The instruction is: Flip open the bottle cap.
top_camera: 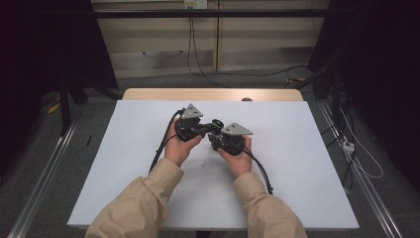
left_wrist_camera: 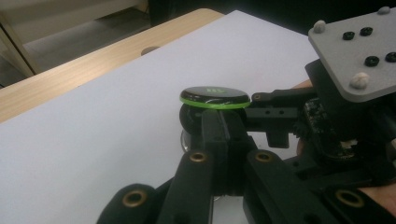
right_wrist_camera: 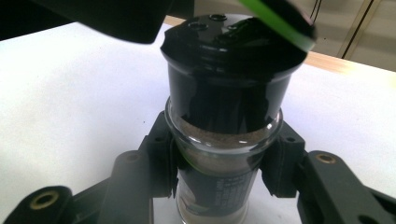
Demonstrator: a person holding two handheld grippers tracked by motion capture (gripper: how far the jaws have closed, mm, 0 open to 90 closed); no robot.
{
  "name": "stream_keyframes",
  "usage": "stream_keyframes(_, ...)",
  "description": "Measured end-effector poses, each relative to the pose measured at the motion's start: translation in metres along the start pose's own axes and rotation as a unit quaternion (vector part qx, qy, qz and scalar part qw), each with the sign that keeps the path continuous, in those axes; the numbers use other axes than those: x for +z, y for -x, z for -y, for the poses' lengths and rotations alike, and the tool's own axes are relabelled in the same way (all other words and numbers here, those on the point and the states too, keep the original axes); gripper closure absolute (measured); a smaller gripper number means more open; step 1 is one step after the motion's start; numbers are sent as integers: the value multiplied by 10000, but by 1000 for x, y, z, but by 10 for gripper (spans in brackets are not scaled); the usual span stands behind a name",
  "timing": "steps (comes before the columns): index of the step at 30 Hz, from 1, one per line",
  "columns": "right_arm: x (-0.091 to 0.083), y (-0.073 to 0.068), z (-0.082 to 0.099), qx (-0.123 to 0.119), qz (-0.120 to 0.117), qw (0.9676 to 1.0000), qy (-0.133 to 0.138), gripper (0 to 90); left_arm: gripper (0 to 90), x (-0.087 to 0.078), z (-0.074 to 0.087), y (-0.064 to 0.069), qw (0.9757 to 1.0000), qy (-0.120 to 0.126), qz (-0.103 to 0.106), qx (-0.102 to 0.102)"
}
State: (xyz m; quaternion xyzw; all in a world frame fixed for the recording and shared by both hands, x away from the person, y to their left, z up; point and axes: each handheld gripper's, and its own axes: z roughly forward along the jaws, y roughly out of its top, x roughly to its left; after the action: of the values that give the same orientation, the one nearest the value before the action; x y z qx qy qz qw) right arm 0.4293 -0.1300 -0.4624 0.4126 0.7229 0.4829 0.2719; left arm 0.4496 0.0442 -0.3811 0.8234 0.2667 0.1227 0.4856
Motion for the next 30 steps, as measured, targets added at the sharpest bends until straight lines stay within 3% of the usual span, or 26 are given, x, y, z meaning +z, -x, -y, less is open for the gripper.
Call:
stream_keyframes(3, 0, 0, 0, 10, 3, 10000, -4, 536, 900, 0, -1, -1, 10000, -13, -14, 56)
stream_keyframes(14, 0, 0, 0, 10, -5, 10000, 8, 536, 900, 1, -3, -2, 10000, -9, 40, -69)
stream_keyframes(30, 0, 0, 0, 25, -1, 10000, 8, 536, 900, 2, -10, -2, 10000, -22, 17, -12)
